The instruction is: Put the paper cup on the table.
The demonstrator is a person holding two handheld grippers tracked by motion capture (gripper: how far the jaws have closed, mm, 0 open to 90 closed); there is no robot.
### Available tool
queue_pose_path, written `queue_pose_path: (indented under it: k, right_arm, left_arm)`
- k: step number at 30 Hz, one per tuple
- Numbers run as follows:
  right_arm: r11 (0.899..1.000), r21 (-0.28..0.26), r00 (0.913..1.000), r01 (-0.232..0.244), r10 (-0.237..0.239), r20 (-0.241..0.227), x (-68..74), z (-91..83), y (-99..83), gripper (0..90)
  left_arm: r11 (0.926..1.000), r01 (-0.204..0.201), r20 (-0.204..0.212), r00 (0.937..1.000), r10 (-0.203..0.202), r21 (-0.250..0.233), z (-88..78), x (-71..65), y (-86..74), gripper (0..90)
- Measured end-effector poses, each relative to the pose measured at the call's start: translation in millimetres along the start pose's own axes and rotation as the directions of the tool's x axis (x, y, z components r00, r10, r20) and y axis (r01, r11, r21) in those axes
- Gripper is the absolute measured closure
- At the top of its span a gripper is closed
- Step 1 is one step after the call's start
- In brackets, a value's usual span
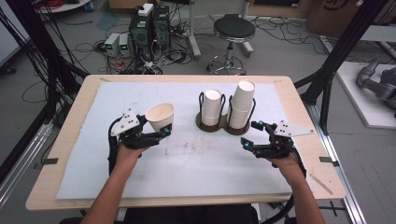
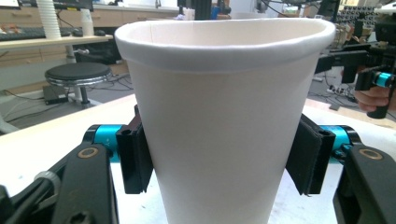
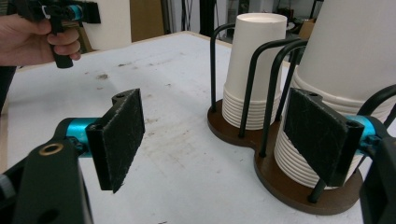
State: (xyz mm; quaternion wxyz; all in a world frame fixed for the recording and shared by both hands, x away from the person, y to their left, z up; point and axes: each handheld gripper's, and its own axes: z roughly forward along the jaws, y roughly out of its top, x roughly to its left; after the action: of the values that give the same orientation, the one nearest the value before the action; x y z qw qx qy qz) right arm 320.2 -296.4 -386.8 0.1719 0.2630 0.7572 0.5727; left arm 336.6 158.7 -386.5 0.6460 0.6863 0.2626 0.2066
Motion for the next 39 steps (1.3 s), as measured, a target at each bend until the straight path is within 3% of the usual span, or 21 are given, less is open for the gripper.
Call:
queue_pose_path:
  k: [8,16,23,28,39]
  right_arm:
    - [1.0,-0.001,0.9999,-0.005,0.005,0.015,-1.5,-1.2,-1.2,21.2]
    - [1.0,-0.01,0.9995,-0.015,0.015,0.027,-2.8,-6.3,-3.8,21.2]
    - [1.0,-0.015,0.9995,-0.016,0.016,0.027,-2.9,-6.5,-3.4,21.2]
    - [1.0,-0.012,0.9996,-0.015,0.015,0.024,-3.4,-6.2,-3.6,21.2]
    - [1.0,-0.003,0.9998,-0.016,0.016,0.014,-3.8,-4.7,-3.5,21.2]
  left_arm:
    - [0.9994,0.024,-0.071,0.9972,-0.025,-0.024,-3.1,27.4,2.9,34.6]
    - [0.9973,0.066,-0.167,0.9835,-0.07,-0.033,-2.3,49.8,-6.7,34.7]
    - [0.9975,0.071,-0.218,0.9735,-0.068,0.004,6.1,59.6,-17.1,34.7]
    - [0.9945,0.1,-0.245,0.9654,-0.09,0.03,10.9,66.0,-24.2,34.7]
    - [0.9816,0.15,-0.265,0.9574,-0.115,0.118,25.3,69.2,-38.1,34.1]
